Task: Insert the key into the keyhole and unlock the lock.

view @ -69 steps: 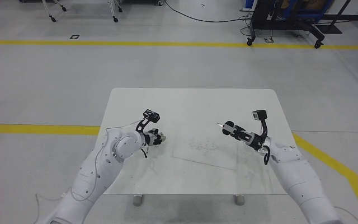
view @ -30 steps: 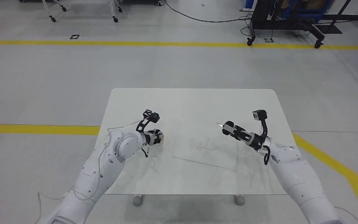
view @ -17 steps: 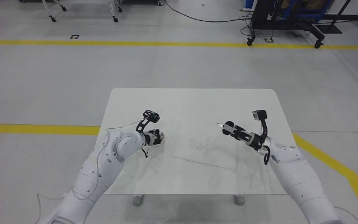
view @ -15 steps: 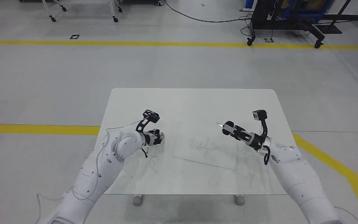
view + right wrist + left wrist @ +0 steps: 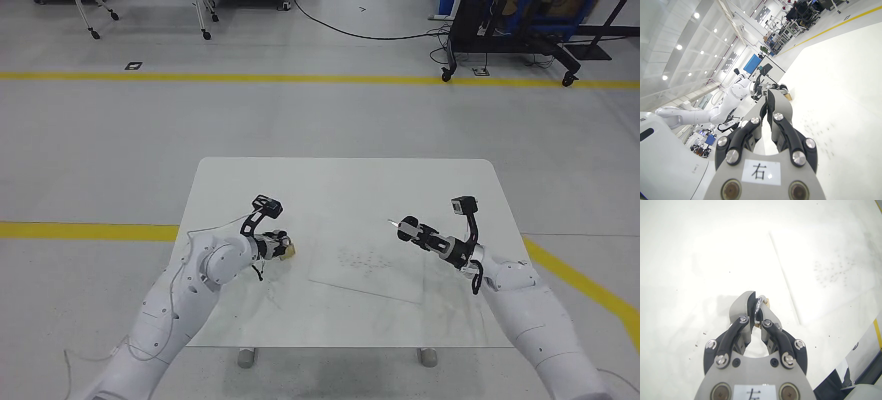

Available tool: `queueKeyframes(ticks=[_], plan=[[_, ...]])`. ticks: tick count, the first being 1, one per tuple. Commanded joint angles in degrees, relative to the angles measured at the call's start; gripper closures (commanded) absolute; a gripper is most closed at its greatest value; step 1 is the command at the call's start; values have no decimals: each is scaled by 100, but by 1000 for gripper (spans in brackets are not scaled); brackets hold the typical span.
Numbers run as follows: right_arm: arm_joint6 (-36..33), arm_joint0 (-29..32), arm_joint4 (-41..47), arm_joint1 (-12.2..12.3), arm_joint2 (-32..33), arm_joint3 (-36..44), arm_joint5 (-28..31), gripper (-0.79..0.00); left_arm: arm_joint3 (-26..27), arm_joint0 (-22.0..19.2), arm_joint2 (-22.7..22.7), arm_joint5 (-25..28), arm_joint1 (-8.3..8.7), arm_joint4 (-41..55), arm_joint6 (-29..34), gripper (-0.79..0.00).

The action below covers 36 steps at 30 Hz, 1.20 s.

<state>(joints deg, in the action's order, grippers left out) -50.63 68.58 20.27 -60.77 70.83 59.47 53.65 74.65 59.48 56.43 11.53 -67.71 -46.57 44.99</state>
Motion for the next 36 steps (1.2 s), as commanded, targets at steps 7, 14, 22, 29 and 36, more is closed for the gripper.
queueKeyframes(ticks=[7,14,22,29,36], plan=[[0,0,0,0,0,0,0,0,28,149,343,-324,-51,1062,-636,0],[0,0,0,0,0,0,0,0,-2,253,588,-208,-65,1947,-733,0],[53,19,-32,-4,-14,32,-51,0,-112,403,760,-189,-107,3057,-768,0],[566,-203,-35,-301,-884,43,-331,0,-1574,164,990,101,-402,7780,529,0],[1155,-785,-311,-693,-1708,-461,13,0,-3235,-964,215,-52,-921,9291,1518,0]])
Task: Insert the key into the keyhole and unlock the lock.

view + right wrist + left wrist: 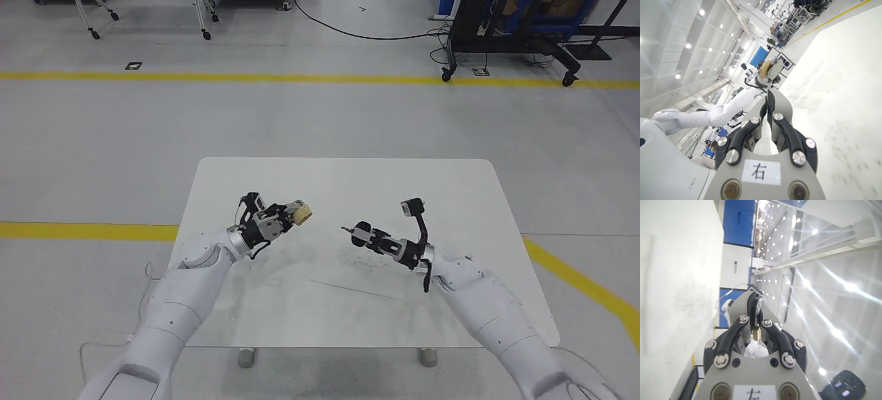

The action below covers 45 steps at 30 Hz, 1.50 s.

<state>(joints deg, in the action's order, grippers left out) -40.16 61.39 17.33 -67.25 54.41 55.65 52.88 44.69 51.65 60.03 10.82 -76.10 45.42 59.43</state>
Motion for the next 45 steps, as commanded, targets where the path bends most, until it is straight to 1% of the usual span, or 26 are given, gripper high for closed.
queueKeyframes(ticks=[1,4,5,6,13,14,15,16,17,18,20,21,23,24,25,26,37,39,42,45], plan=[[187,-101,3,-80,-113,-132,166,0,-371,-297,-239,11,-143,139,153,0],[437,-220,49,-155,-159,-308,326,0,-745,-605,-482,-186,-311,279,440,0],[524,-233,121,-171,-150,-334,345,0,-784,-629,-487,-290,-354,509,654,0],[581,-233,226,-186,-151,-338,353,0,-784,-629,-487,-290,-354,509,654,0],[581,-233,226,-186,-151,-338,353,0,-766,-623,-503,-275,-352,442,610,0],[581,-233,226,-186,-151,-338,353,0,-745,-620,-551,-225,-337,182,416,0],[581,-233,226,-186,-151,-338,353,0,-710,-656,-631,-123,-291,-460,-181,0],[581,-233,226,-186,-151,-338,353,0,-624,-656,-690,-134,-264,-870,-569,0],[624,-213,203,-189,-152,-293,283,0,-545,-633,-709,-219,-253,-1018,-761,0],[816,-213,-25,-184,-106,-242,106,0,-347,-558,-698,-443,-242,-1079,-1007,0],[1178,-166,-362,-184,-47,-135,-105,0,-116,-452,-671,-736,-234,-1027,-1126,0],[1391,-116,-610,-177,-13,-48,-466,0,30,-415,-662,-905,-227,-1069,-1261,0],[1743,-29,-983,-148,93,176,-822,0,185,-370,-685,-1034,-227,-1160,-1369,0],[1898,141,-1073,-117,184,455,-1099,0,295,-349,-701,-1081,-232,-1202,-1414,0],[1905,224,-1154,-89,241,602,-1259,0,340,-339,-700,-1078,-236,-1199,-1433,0],[1846,365,-1240,-41,337,836,-1564,0,406,-320,-680,-1017,-243,-1177,-1502,0],[1846,365,-1240,-41,337,836,-1564,0,460,-290,-673,-1001,-248,-1160,-1515,0],[1857,377,-1225,-42,337,853,-1580,0,590,-262,-613,-1095,-243,-1134,-1640,0],[1903,454,-1127,-45,387,1094,-1820,0,675,-225,-472,-1166,-247,-832,-1674,0],[1963,624,-942,-23,529,1449,-2153,0,494,-279,-400,-1244,-250,-822,-1853,0]])
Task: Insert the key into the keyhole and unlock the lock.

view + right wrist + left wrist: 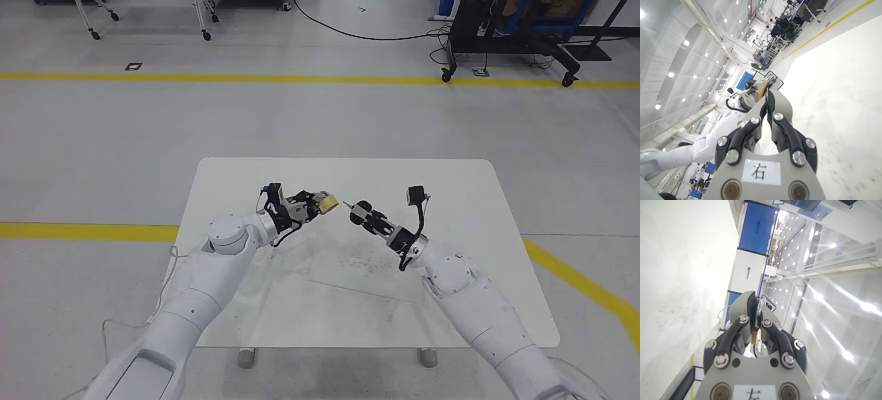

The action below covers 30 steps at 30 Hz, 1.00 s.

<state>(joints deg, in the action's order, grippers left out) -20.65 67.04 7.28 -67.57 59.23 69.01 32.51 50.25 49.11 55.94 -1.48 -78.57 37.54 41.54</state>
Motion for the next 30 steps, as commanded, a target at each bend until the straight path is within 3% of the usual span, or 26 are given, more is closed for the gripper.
queueKeyframes(ticks=[1,5,10,30], plan=[[48,135,129,16,97,232,-278,0,-85,-33,33,-18,-12,40,-87,0],[55,379,410,14,124,733,-1218,0,-163,-76,45,12,-50,115,-142,0],[627,474,-135,-51,-99,1054,-1861,0,-268,-133,-9,75,-96,17,-247,0],[1147,393,-6,-291,-286,1028,-2228,0,-403,-217,-164,246,-208,-630,-587,0]])
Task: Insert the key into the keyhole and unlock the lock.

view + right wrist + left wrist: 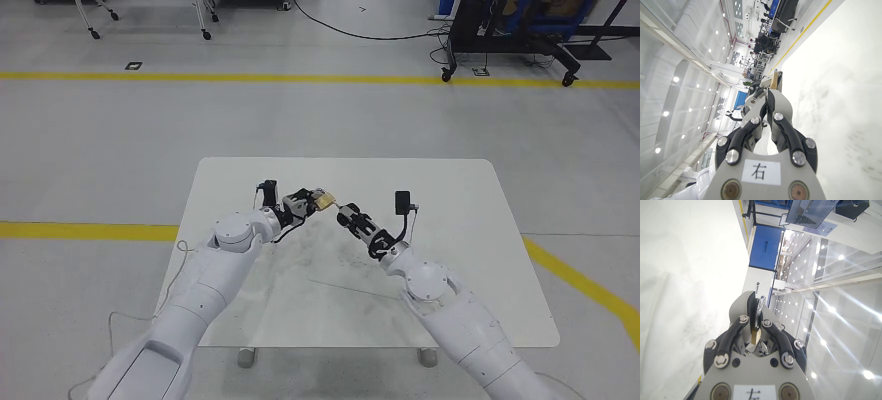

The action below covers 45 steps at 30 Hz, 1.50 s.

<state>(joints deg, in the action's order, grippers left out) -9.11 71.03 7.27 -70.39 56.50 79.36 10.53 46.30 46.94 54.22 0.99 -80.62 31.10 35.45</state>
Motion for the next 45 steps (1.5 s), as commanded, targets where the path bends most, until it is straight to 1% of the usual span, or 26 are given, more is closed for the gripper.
queueKeyframes(ticks=[1,9,16,28,39,45], plan=[[-16,-16,-20,-18,-25,-16,-55,0,-15,-2,18,6,-6,14,27,0],[-24,-12,-140,-68,-28,-8,-211,0,-79,-30,79,36,-31,4,82,0],[-45,96,-147,-78,81,60,-160,0,-108,-44,111,145,-40,-189,-72,0],[-55,54,-251,-142,115,22,-358,0,-132,-44,145,72,-77,-204,125,0],[-101,42,-303,-198,143,-39,-373,0,-171,-61,157,40,-113,-290,137,0],[-366,113,-378,-186,216,37,-300,0,-195,-79,195,59,-113,-401,101,0]])
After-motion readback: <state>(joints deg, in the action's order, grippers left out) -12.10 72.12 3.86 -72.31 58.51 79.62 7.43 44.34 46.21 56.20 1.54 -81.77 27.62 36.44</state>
